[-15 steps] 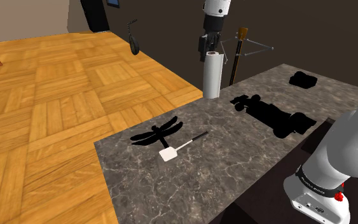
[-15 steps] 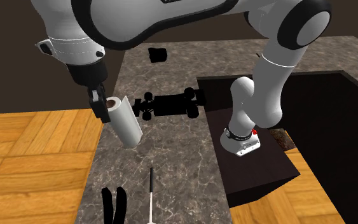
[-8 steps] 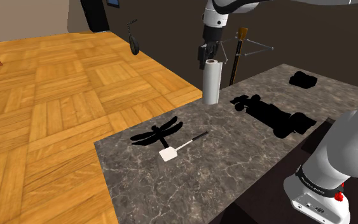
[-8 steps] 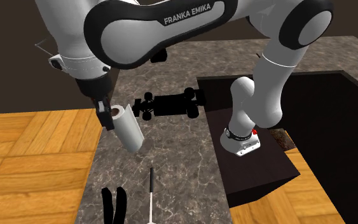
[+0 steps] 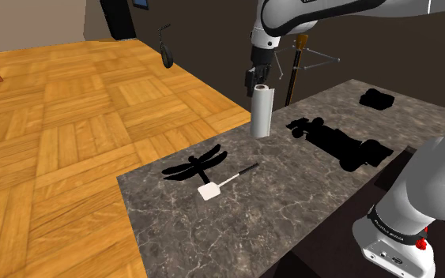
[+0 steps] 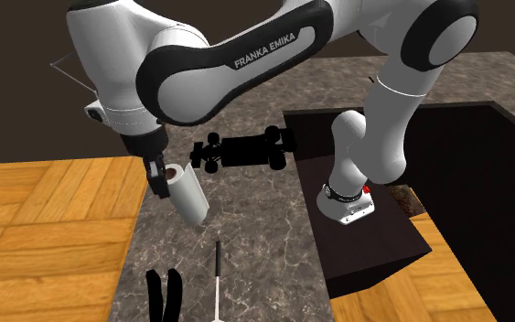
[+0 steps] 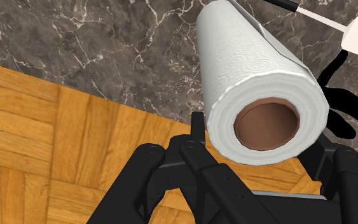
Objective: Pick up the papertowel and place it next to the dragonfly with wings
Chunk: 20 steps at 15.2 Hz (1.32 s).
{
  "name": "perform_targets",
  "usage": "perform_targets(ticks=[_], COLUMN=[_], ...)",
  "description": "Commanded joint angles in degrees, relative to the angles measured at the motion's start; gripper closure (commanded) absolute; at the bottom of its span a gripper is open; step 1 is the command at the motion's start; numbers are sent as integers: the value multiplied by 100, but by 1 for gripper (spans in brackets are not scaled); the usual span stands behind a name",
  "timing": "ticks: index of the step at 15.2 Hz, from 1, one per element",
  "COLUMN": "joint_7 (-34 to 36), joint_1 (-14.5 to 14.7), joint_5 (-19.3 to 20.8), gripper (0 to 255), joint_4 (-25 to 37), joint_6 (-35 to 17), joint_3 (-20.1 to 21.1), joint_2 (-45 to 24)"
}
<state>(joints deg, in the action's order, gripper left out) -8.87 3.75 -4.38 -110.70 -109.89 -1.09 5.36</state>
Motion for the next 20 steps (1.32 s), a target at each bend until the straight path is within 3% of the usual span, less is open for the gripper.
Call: perform_targets(ticks=[1,20], joint_7=[-17,-136], joint_1=[-1,10], joint_5=[-5,-77], gripper=[255,255], joint_4=[-161,-1223], joint_6=[-170,-1593], joint_3=[-2,6], joint_2=[-7,-371])
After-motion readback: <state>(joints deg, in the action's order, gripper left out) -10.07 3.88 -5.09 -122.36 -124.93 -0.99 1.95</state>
